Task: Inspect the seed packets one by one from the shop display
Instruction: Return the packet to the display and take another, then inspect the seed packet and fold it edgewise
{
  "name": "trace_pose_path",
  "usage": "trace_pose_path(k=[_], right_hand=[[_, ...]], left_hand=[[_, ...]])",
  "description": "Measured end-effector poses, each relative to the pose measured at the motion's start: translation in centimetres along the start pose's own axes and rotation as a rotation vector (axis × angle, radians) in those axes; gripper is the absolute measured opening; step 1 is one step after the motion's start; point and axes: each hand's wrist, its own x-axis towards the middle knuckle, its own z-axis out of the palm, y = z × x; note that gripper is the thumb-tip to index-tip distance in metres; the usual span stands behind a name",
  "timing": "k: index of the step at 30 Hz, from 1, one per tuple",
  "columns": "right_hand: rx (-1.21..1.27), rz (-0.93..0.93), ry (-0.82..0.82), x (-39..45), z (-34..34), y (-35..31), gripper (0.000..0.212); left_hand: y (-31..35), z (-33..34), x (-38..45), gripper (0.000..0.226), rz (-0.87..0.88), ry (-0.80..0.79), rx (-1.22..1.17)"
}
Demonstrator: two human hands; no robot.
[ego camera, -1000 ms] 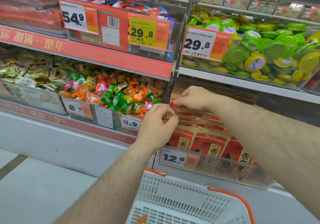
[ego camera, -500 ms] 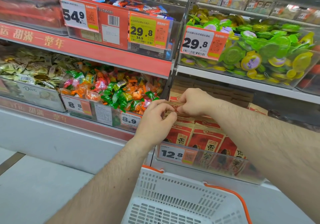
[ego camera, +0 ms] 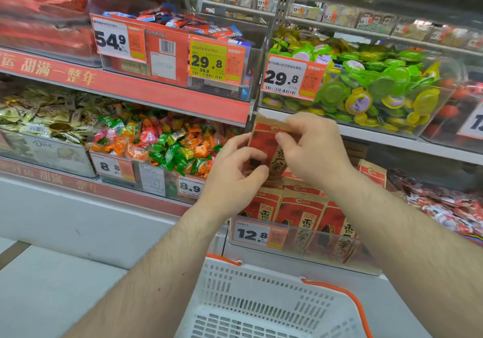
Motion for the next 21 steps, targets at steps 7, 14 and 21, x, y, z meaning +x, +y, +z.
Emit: trace_pose_path(k=[7,14,21], right_hand=[[0.318,0.108,0.212,-2.2,-2.5,-2.4,0.018],[0.504,0.232,0.028,-3.8,-2.8,-5.3,0.013],[0.476,0.378,-0.466,-7.5,0.7,-5.7,0.019]], left_hand=[[4.2,-2.2,-0.9,0.010,0.176,0.075,-0.061],[5.1,-5.0,-3.5,0.032,0.124,0.084,-0.032],[1.4,-5.6,-7.1,0.044,-0.452,-0.107,-0.331]])
